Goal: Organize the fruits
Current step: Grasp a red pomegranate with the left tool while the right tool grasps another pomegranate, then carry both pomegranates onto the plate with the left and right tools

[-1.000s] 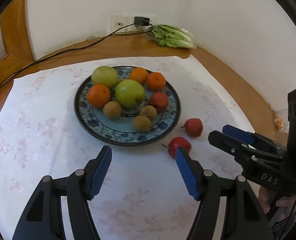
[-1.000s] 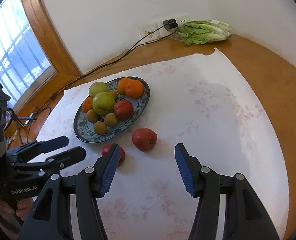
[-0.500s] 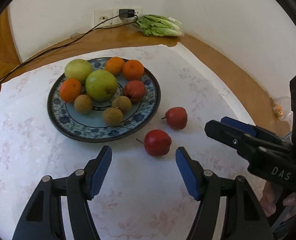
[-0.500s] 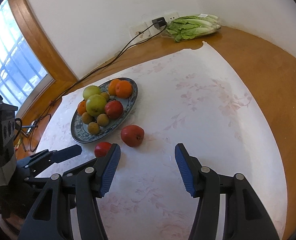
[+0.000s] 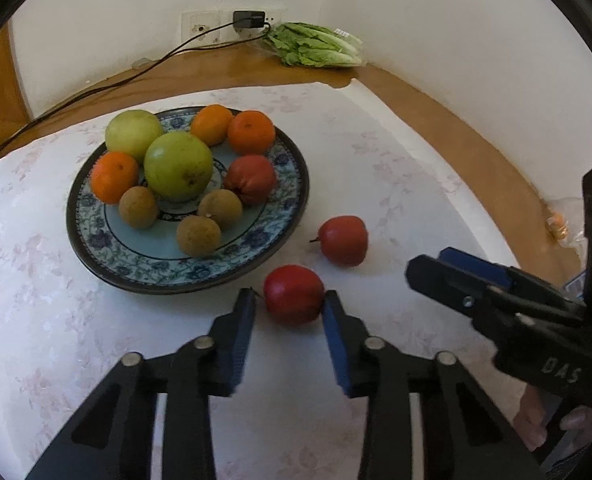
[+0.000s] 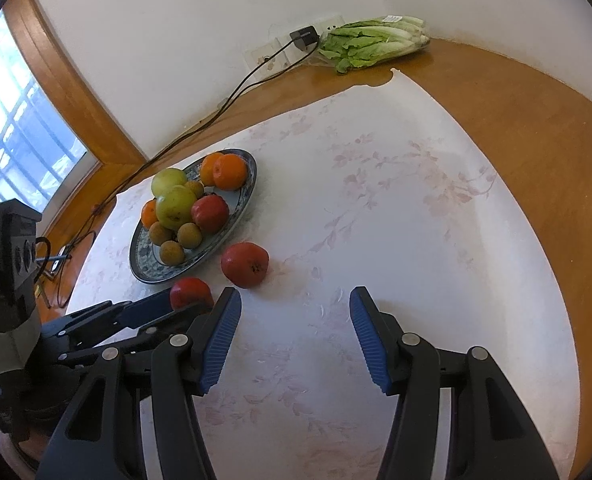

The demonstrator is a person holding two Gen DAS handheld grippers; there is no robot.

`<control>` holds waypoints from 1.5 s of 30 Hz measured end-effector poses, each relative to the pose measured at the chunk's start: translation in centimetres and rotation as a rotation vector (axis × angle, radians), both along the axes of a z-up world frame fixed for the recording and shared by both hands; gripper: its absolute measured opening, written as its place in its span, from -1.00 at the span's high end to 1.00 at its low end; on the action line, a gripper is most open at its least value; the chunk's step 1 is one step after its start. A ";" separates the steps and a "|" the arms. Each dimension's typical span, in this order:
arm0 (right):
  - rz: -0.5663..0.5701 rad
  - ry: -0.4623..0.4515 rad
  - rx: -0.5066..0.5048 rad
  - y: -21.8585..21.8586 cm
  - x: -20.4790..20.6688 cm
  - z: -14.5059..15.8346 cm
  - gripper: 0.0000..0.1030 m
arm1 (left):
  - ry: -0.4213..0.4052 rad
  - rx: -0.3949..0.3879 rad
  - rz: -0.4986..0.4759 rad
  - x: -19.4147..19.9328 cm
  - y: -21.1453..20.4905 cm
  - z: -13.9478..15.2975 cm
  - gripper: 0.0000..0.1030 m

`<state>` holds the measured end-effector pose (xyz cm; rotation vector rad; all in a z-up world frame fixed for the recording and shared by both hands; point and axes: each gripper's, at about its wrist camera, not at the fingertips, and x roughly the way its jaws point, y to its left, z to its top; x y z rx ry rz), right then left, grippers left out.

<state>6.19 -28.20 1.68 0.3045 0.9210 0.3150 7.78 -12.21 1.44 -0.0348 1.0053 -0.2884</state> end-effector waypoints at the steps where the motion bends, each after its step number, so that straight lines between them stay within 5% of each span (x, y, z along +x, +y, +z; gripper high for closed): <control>1: 0.002 0.001 0.000 0.1 0.0 0.0 -0.13 | -0.003 0.000 -0.005 0.0 0.0 0.0 0.42; 33: 0.086 -0.027 -0.165 6.3 3.0 -0.3 -0.12 | -0.032 -0.031 0.095 -2.4 7.0 2.3 0.42; 40: 0.091 -0.030 -0.183 6.7 3.1 -0.6 0.31 | -0.033 -0.043 0.132 -2.3 8.5 2.4 0.42; 45: 0.082 -0.021 -0.167 6.3 3.1 -0.6 0.32 | -0.042 -0.046 0.146 -2.0 9.2 2.7 0.42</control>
